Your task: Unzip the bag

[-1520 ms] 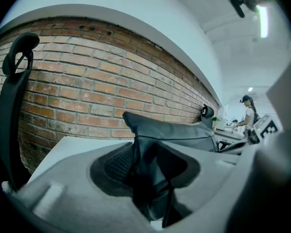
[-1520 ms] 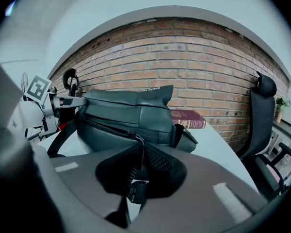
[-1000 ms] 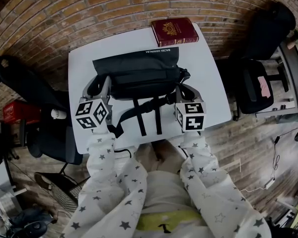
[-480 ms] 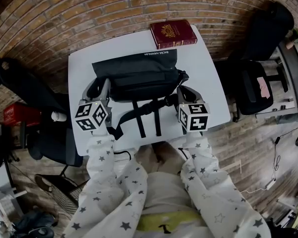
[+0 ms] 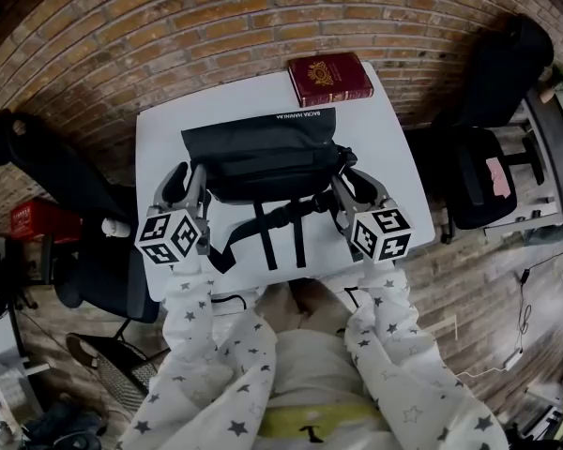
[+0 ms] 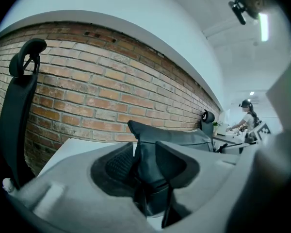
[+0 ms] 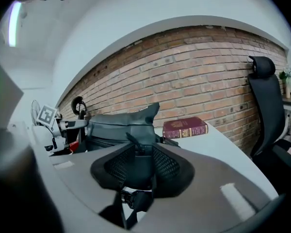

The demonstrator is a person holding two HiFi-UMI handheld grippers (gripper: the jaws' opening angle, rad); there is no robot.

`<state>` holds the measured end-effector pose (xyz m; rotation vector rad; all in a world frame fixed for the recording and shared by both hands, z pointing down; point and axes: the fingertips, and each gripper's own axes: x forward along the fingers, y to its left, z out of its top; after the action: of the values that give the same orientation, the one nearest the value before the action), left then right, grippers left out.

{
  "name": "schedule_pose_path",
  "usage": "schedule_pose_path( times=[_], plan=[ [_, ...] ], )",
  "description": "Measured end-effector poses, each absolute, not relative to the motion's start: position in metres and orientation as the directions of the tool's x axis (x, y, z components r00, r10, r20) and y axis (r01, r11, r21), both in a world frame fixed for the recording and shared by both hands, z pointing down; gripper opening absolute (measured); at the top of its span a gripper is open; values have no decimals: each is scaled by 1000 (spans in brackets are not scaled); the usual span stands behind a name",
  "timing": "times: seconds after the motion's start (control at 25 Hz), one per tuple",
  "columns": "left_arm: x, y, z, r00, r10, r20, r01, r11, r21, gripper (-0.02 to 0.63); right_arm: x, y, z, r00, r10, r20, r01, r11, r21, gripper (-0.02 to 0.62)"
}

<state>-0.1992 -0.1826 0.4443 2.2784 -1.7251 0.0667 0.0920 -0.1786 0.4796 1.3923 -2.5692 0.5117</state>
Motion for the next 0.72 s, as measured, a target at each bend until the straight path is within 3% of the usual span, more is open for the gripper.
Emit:
schedule_pose_path(
  times=[0.28,0.44,0.72],
  plan=[
    [-188,-166,426,294,-939,181,-950,-266,163,5,91,-183,450,-569,-788,236,-822,534,-200,55],
    [-182,-157,416,306,-938,164,-943,-275,185,-2,93,-185,427,-568,-801,188,-822,538,-187,15],
    [-171,-148,390,338,-932,130,-931,-311,192,-2,89,-187,391,-579,-808,114,-811,554,-188,9]
  ],
)
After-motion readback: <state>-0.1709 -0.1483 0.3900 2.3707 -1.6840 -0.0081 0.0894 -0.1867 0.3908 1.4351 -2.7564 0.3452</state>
